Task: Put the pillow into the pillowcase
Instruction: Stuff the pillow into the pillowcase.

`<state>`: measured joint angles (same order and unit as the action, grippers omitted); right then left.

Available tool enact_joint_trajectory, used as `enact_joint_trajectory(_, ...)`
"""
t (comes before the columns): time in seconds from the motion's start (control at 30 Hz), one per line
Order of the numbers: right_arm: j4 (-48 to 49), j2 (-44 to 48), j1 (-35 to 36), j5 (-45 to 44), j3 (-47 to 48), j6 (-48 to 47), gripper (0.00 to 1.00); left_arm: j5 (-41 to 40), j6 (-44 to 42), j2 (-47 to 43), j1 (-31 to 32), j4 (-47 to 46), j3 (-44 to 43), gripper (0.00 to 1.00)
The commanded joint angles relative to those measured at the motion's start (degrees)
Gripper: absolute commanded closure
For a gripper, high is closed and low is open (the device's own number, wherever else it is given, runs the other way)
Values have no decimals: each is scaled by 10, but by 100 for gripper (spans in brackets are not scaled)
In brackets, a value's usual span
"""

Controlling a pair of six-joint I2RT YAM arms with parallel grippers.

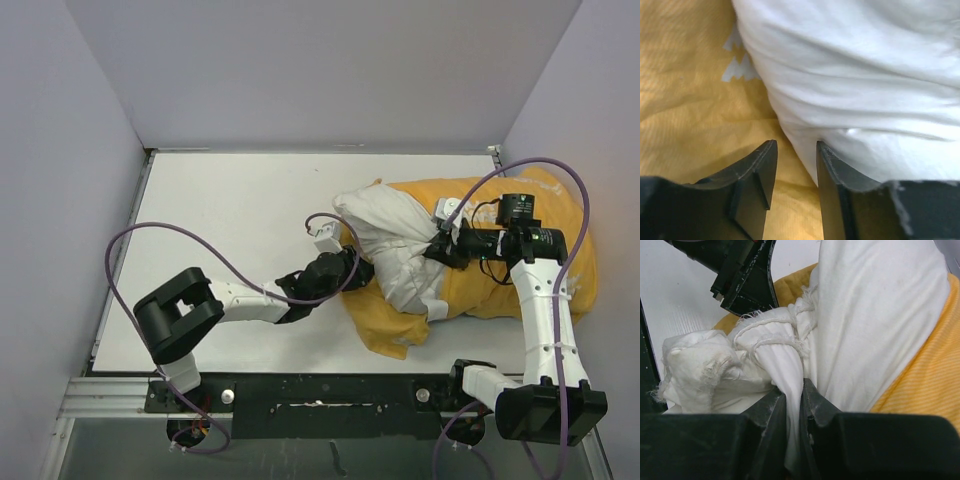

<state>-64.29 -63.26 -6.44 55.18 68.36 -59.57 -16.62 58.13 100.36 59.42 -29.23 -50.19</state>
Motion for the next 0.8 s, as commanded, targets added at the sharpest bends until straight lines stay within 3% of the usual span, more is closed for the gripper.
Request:
enact_joint_trajectory(0.0,36,13,-25,-37,-1,-6,100,0,23,-22,11,3,0,67)
enact_joint_trajectory(0.1,37,15,-25,-35,-3,-5,100,20,38,12,16,9,-15,67)
enact_joint_trajectory(0.27,31,19,-25,-35,-1,-8,100,16,82,56,25,159,-88,57)
enact_joint_trajectory(0.4,29,20,-25,-33,-4,-10,100,3,88,71,29,189,-100,54)
enact_joint_trajectory(0.57,29,22,-25,-24,-8,-6,100,-11,91,119,30,264,-171,39)
enact_joint_trajectory(0.67,29,22,-25,-20,-8,-5,100,-14,86,158,31,264,-199,41)
enact_joint_trajectory(0.77,26,25,-25,-18,-9,-5,100,-26,94,182,31,241,-202,54)
